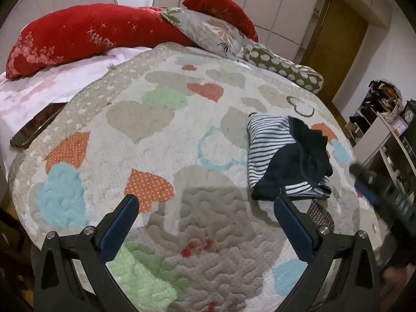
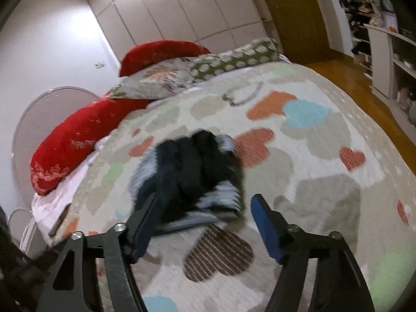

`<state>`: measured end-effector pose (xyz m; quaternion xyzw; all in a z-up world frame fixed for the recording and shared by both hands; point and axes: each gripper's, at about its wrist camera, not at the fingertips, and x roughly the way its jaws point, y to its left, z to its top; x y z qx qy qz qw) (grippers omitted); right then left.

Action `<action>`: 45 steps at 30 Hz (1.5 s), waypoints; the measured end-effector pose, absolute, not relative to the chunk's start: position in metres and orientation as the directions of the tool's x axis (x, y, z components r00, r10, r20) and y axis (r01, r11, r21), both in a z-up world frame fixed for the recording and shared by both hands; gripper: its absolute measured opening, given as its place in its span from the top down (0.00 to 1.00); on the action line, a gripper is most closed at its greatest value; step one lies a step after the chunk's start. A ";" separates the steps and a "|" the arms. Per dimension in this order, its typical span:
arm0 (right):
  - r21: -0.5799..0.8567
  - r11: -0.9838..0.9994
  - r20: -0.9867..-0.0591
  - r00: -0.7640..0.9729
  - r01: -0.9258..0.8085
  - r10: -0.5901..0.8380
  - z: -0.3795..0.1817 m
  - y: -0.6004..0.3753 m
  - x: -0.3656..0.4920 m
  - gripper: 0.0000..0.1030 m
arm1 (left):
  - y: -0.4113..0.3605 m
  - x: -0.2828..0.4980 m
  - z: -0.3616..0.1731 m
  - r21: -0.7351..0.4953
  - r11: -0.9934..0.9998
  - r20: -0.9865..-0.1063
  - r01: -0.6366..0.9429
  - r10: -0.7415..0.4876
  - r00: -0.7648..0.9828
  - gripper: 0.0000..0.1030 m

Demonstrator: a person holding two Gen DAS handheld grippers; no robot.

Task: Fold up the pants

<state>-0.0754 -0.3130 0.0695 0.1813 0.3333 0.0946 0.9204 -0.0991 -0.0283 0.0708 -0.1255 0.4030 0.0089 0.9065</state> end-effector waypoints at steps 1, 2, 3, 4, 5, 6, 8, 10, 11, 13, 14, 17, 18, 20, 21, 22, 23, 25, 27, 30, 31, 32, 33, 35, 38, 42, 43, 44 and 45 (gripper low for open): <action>0.410 0.909 -0.569 0.756 -0.079 0.323 0.074 -0.310 -0.070 0.37 | -0.028 -0.099 0.070 -0.222 0.968 -0.735 -0.117 -0.087 0.673 0.00; 0.432 0.895 -0.561 0.744 -0.110 0.363 0.078 -0.307 -0.064 0.41 | -0.028 -0.099 0.069 -0.224 0.968 -0.737 -0.116 -0.090 0.670 0.00; 0.465 0.874 -0.551 0.726 -0.142 0.411 0.080 -0.304 -0.057 0.44 | -0.028 -0.099 0.069 -0.224 0.968 -0.738 -0.114 -0.092 0.668 0.00; 0.496 0.853 -0.542 0.709 -0.163 0.451 0.081 -0.301 -0.049 0.43 | -0.028 -0.099 0.069 -0.222 0.968 -0.738 -0.113 -0.092 0.668 0.00; 0.522 0.833 -0.538 0.688 -0.183 0.487 0.079 -0.298 -0.040 0.43 | -0.028 -0.099 0.070 -0.221 0.969 -0.737 -0.111 -0.091 0.670 0.00; 0.533 0.824 -0.546 0.665 -0.193 0.509 0.074 -0.296 -0.032 0.43 | -0.028 -0.100 0.071 -0.220 0.969 -0.735 -0.109 -0.091 0.672 0.00; 0.511 0.846 -0.607 0.634 -0.151 0.479 0.056 -0.293 -0.014 0.44 | -0.027 -0.101 0.073 -0.219 0.970 -0.731 -0.108 -0.090 0.676 0.00; 0.465 0.885 -0.702 0.598 -0.026 0.386 0.032 -0.300 -0.004 0.44 | -0.026 -0.102 0.075 -0.214 0.971 -0.728 -0.109 -0.084 0.681 0.00; 0.479 0.878 -0.706 0.596 0.003 0.383 0.026 -0.307 -0.004 0.44 | -0.025 -0.102 0.075 -0.212 0.971 -0.726 -0.111 -0.081 0.683 0.00; 0.561 0.828 -0.665 0.610 0.026 0.431 0.022 -0.322 -0.016 0.44 | -0.025 -0.101 0.075 -0.207 0.971 -0.728 -0.117 -0.074 0.681 0.00; 0.570 0.821 -0.653 0.624 0.030 0.430 0.026 -0.326 -0.024 0.44 | -0.025 -0.100 0.075 -0.209 0.971 -0.730 -0.117 -0.075 0.679 0.00; 0.528 0.849 -0.639 0.666 0.017 0.384 0.039 -0.329 -0.048 0.41 | -0.031 -0.102 0.076 -0.194 0.975 -0.727 -0.104 -0.072 0.683 0.00; 0.511 0.860 -0.638 0.675 0.012 0.370 0.042 -0.329 -0.054 0.40 | -0.034 -0.103 0.078 -0.181 0.978 -0.723 -0.100 -0.064 0.688 0.00; 0.473 0.881 -0.637 0.692 0.004 0.339 0.047 -0.327 -0.067 0.40 | -0.040 -0.107 0.085 -0.142 0.985 -0.705 -0.094 -0.034 0.709 0.00; 0.459 0.888 -0.634 0.700 -0.002 0.329 0.049 -0.326 -0.072 0.40 | -0.043 -0.110 0.089 -0.116 0.989 -0.691 -0.095 -0.011 0.722 0.00; 0.444 0.896 -0.632 0.706 -0.009 0.320 0.052 -0.325 -0.077 0.40 | -0.044 -0.112 0.091 -0.097 0.990 -0.681 -0.102 0.009 0.732 0.00; 0.420 0.907 -0.631 0.712 -0.018 0.307 0.055 -0.321 -0.080 0.39 | -0.046 -0.114 0.094 -0.077 0.992 -0.670 -0.104 0.026 0.742 0.00; 0.369 0.929 -0.633 0.722 -0.036 0.280 0.057 -0.316 -0.092 0.36 | -0.050 -0.116 0.098 -0.045 0.994 -0.659 -0.101 0.046 0.750 0.00; 0.326 0.944 -0.637 0.728 -0.044 0.253 0.057 -0.312 -0.097 0.33 | -0.053 -0.115 0.098 -0.040 0.996 -0.672 -0.082 0.034 0.740 0.00; 0.269 0.962 -0.653 0.724 -0.054 0.223 0.050 -0.306 -0.104 0.32 | -0.057 -0.112 0.092 -0.048 0.997 -0.696 -0.057 0.008 0.718 0.00; 0.261 0.964 -0.660 0.718 -0.055 0.220 0.047 -0.305 -0.104 0.32 | -0.059 -0.111 0.090 -0.048 0.998 -0.703 -0.050 0.001 0.711 0.00; 0.260 0.964 -0.670 0.709 -0.053 0.219 0.043 -0.305 -0.105 0.32 | -0.061 -0.110 0.088 -0.046 0.998 -0.709 -0.043 -0.003 0.705 0.00; 0.262 0.964 -0.676 0.703 -0.050 0.220 0.040 -0.305 -0.104 0.32 | -0.062 -0.110 0.087 -0.044 0.998 -0.711 -0.039 -0.004 0.703 0.00; 0.266 0.963 -0.685 0.693 -0.047 0.223 0.035 -0.307 -0.103 0.32 | -0.064 -0.110 0.084 -0.036 0.999 -0.717 -0.033 -0.003 0.697 0.00; 0.262 0.964 -0.693 0.686 -0.044 0.220 0.032 -0.305 -0.102 0.32 | -0.065 -0.109 0.081 -0.034 0.999 -0.726 -0.030 -0.004 0.688 0.00; 0.256 0.965 -0.696 0.683 -0.051 0.221 0.031 -0.301 -0.102 0.32 | -0.065 -0.107 0.075 -0.039 0.999 -0.744 -0.026 -0.012 0.668 0.00; 0.255 0.966 -0.698 0.681 -0.053 0.221 0.030 -0.300 -0.101 0.32 | -0.065 -0.107 0.074 -0.042 0.999 -0.748 -0.024 -0.016 0.664 0.00; 0.254 0.966 -0.700 0.679 -0.054 0.222 0.030 -0.299 -0.101 0.32 | -0.064 -0.107 0.073 -0.046 0.999 -0.752 -0.023 -0.019 0.659 0.00; 0.252 0.966 -0.702 0.677 -0.054 0.221 0.029 -0.298 -0.101 0.32 | -0.064 -0.106 0.071 -0.050 0.999 -0.757 -0.021 -0.024 0.653 0.00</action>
